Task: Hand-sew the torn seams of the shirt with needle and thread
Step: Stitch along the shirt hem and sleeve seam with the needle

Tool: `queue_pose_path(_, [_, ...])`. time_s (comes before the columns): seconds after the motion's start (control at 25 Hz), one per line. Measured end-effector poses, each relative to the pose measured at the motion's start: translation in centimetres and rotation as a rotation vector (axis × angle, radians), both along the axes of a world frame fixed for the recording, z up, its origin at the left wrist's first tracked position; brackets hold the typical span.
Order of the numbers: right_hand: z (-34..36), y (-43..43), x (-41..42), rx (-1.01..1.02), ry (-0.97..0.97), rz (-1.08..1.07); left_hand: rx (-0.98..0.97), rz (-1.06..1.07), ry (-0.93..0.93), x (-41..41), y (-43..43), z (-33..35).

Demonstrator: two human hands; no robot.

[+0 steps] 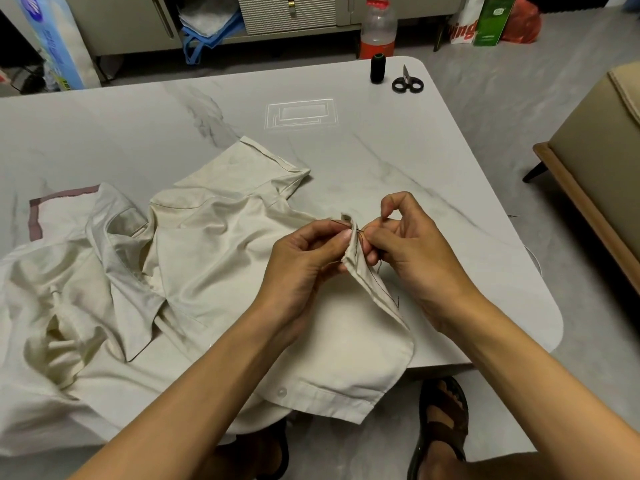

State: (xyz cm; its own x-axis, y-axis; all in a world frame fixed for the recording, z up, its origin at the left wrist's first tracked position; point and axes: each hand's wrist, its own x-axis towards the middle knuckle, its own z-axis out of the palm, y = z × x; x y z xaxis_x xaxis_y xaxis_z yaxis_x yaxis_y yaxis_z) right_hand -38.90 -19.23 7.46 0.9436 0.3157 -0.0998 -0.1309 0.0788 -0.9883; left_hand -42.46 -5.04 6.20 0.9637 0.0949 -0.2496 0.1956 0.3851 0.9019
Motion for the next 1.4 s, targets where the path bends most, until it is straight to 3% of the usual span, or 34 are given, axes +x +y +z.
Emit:
queue_pose_path(0.44, [0.4, 0.1, -0.5, -0.045, -0.025, 0.009, -0.164, 0.088, 0.062, 0.2, -0.7, -0.4])
queue_pose_path(0.96, [-0.2, 0.1, -0.6, -0.176, -0.12, 0.007, 0.083, 0.123, -0.034, 0.0, -0.9, -0.5])
queue_pose_path(1.12, [0.2, 0.0, -1.2, -0.414, -0.352, -0.156, 0.133, 0.184, -0.016, 0.2, -0.9, -0.3])
queue_pose_path(1.24, [0.3, 0.1, -1.8, -0.605, -0.567, -0.151, 0.128, 0.191, 0.017, 0.3, -1.1, -0.1])
queue_pose_path(1.4, [0.0, -0.4, -1.5, -0.67, -0.611, -0.176, 0.142, 0.193, 0.015, 0.7, -1.0, -0.2])
